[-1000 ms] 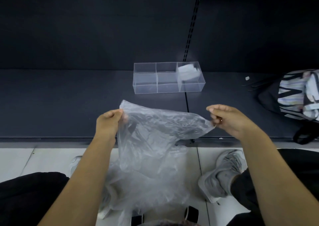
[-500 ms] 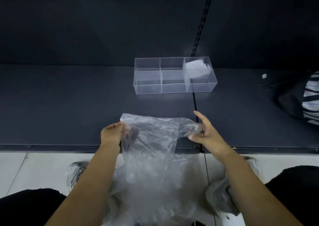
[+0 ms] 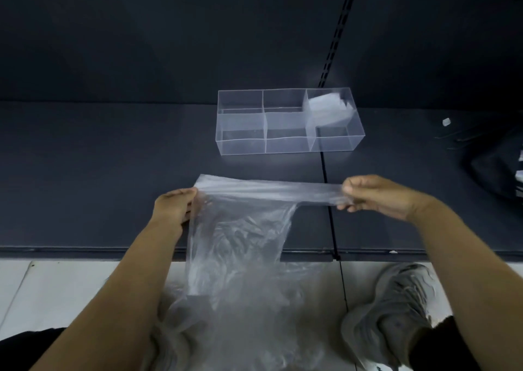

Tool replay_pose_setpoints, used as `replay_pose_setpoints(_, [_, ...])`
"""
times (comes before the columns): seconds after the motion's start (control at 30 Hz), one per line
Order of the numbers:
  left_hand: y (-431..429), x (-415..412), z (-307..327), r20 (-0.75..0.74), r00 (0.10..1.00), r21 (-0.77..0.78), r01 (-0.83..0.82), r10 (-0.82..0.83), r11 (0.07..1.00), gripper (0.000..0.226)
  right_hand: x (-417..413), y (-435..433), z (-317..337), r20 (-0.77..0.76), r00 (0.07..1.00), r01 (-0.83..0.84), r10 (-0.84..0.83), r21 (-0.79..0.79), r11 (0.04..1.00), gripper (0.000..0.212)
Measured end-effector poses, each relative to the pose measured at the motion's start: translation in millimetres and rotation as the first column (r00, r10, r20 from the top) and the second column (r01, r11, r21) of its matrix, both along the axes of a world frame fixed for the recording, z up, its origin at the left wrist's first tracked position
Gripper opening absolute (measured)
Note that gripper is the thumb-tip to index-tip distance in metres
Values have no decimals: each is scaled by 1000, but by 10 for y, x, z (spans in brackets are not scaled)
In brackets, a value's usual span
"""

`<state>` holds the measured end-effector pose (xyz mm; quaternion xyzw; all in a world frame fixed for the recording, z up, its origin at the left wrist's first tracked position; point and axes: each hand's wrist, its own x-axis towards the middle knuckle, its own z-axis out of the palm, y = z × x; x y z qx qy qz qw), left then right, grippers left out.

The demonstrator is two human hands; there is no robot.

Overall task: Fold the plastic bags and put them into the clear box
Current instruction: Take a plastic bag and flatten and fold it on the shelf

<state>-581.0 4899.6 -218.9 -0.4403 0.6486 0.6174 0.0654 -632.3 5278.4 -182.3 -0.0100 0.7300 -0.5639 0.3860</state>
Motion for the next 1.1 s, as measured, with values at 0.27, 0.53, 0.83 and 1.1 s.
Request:
replay_pose_setpoints(0.27, [-5,-288,110,-79,996,136,56,-45,989,6,-471,-137,108,-313,843,483,-437,83,872,9])
replay_pose_setpoints(0.53, [-25,-287,121,-75,995,78,-61,67,995,18,-187,-263,-15,-316,656,739,-686,82,669,9])
replay_pose_setpoints(0.83, [152,551,-213,40,986,51,-165,163,985,19,974,-519,-314,46,839,514,-543,264,816,35])
replay_pose_setpoints(1.1, [455,1065,-149,119,962,224,-267,245,937,23,1229,-881,-322,-80,776,627,-626,208,751,9])
